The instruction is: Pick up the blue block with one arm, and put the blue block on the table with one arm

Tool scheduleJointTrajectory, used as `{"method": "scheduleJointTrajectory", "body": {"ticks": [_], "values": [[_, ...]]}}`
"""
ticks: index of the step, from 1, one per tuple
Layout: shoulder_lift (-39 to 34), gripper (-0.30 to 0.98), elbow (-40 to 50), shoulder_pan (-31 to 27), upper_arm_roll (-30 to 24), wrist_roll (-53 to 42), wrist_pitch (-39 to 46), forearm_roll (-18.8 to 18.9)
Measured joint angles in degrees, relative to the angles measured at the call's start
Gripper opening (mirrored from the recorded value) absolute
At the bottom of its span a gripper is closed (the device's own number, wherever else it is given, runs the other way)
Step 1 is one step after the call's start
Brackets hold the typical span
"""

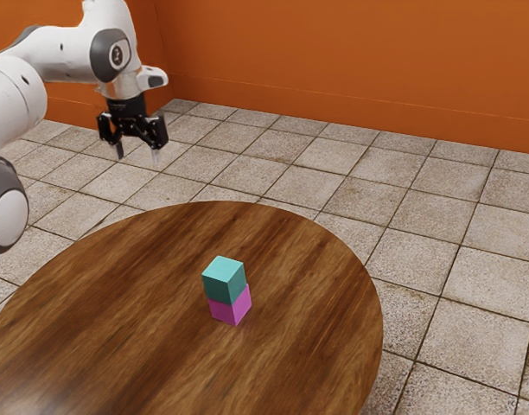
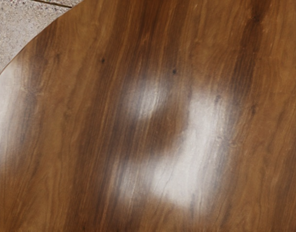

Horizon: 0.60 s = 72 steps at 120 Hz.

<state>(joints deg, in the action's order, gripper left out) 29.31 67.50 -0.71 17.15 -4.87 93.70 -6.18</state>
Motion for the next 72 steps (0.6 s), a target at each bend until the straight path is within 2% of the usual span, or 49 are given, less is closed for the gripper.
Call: {"method": "scheduleJointTrajectory", "body": {"ticks": [26,42,72], "values": [[4.74,0.66,0.24,-0.19,-0.6,-0.71,5.35,-3.35],[5.41,0.66,0.31,0.59,-3.98,-1.26,8.97,-5.28],[4.29,0.66,3.05,4.43,-6.57,0.15,12.49,-4.23]]}}
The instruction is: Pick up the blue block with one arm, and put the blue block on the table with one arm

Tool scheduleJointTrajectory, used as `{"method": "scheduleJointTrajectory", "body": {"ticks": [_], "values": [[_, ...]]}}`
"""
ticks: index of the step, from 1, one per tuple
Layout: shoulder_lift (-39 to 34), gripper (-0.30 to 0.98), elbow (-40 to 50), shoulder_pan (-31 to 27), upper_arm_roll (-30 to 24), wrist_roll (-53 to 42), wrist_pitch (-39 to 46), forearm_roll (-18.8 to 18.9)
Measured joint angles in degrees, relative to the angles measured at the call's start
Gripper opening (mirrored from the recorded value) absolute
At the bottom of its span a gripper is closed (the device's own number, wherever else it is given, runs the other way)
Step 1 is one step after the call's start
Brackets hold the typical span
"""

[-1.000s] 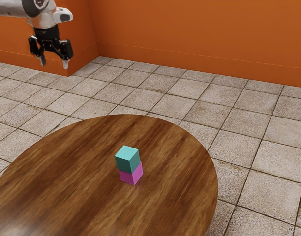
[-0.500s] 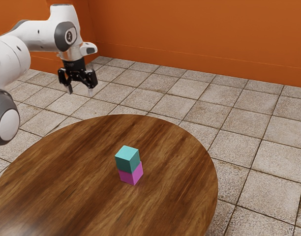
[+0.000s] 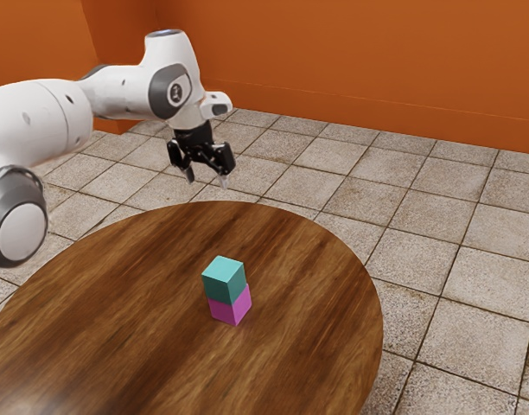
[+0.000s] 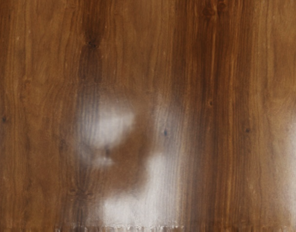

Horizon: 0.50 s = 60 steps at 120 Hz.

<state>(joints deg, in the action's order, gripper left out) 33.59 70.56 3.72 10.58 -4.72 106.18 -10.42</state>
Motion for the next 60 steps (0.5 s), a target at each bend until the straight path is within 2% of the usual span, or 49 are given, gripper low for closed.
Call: {"method": "scheduleJointTrajectory", "body": {"ticks": [29,60], "values": [[-11.0,0.66,18.09,4.58,0.11,2.08,5.02,3.64],[-10.68,0.66,23.29,5.12,0.06,3.7,10.42,4.83]]}}
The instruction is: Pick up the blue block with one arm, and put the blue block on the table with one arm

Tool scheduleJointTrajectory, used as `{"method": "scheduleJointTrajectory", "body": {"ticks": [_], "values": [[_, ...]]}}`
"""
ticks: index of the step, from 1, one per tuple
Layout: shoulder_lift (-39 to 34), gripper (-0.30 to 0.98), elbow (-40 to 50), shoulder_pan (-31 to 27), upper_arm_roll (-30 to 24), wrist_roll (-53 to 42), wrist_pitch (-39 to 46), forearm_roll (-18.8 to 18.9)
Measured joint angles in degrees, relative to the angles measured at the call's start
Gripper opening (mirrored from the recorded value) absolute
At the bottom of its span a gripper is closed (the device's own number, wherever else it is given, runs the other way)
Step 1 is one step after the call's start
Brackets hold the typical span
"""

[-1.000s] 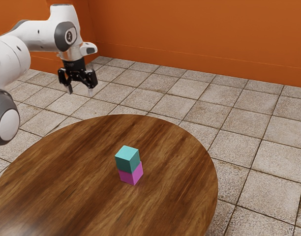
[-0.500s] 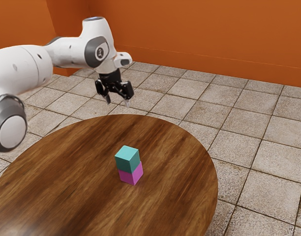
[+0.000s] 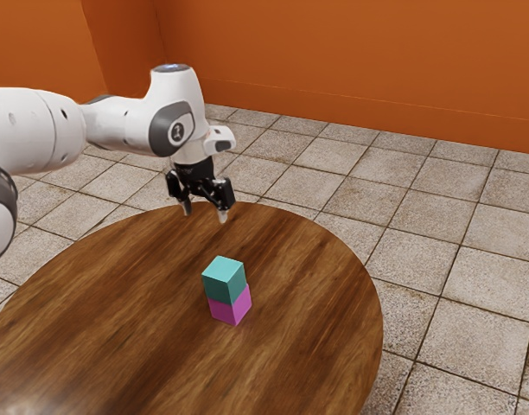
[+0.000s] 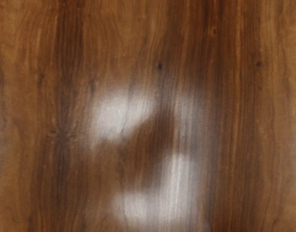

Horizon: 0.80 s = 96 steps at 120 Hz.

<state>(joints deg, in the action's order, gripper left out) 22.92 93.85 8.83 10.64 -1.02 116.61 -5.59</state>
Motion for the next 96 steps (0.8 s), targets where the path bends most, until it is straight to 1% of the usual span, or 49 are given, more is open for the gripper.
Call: {"method": "scheduleJointTrajectory", "body": {"ticks": [16,46,69,96], "values": [[-0.73,0.66,1.41,2.34,0.01,0.6,1.63,0.14],[-5.08,0.66,7.19,5.87,0.09,1.41,2.86,0.21],[-8.0,0.66,14.82,7.85,0.08,1.85,4.39,0.21],[-9.5,0.66,17.39,8.78,0.08,2.18,5.68,0.28]]}}
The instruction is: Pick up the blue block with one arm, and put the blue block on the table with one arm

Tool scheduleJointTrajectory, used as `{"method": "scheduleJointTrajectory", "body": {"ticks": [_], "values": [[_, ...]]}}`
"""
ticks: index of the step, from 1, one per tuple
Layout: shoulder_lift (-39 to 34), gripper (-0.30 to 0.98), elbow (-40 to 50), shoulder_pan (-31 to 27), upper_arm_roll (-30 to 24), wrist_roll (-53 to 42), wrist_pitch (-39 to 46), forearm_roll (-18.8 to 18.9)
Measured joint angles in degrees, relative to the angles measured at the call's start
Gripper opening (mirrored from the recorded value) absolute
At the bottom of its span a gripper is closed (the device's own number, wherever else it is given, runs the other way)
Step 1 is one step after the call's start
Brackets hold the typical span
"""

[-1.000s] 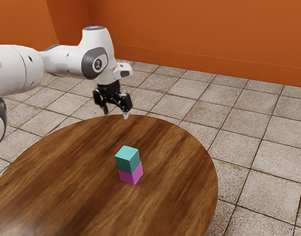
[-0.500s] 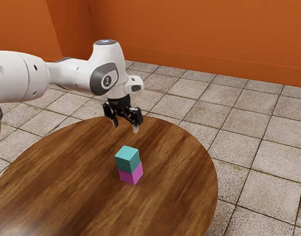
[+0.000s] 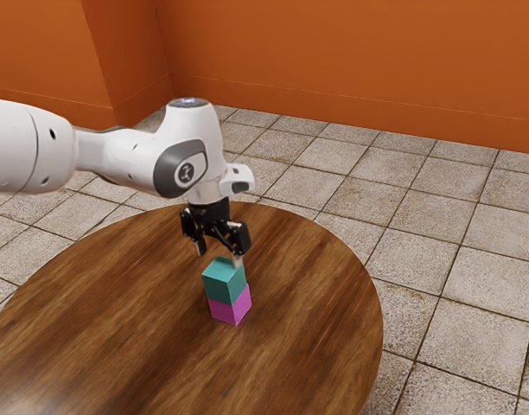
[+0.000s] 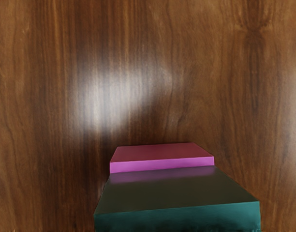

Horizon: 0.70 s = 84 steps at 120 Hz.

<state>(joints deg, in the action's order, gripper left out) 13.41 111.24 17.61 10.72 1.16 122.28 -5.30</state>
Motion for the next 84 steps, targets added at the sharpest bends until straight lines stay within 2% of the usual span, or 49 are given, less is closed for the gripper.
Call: {"method": "scheduleJointTrajectory", "body": {"ticks": [84], "values": [[0.86,0.66,2.21,1.14,-0.17,0.33,3.39,-0.01]]}}
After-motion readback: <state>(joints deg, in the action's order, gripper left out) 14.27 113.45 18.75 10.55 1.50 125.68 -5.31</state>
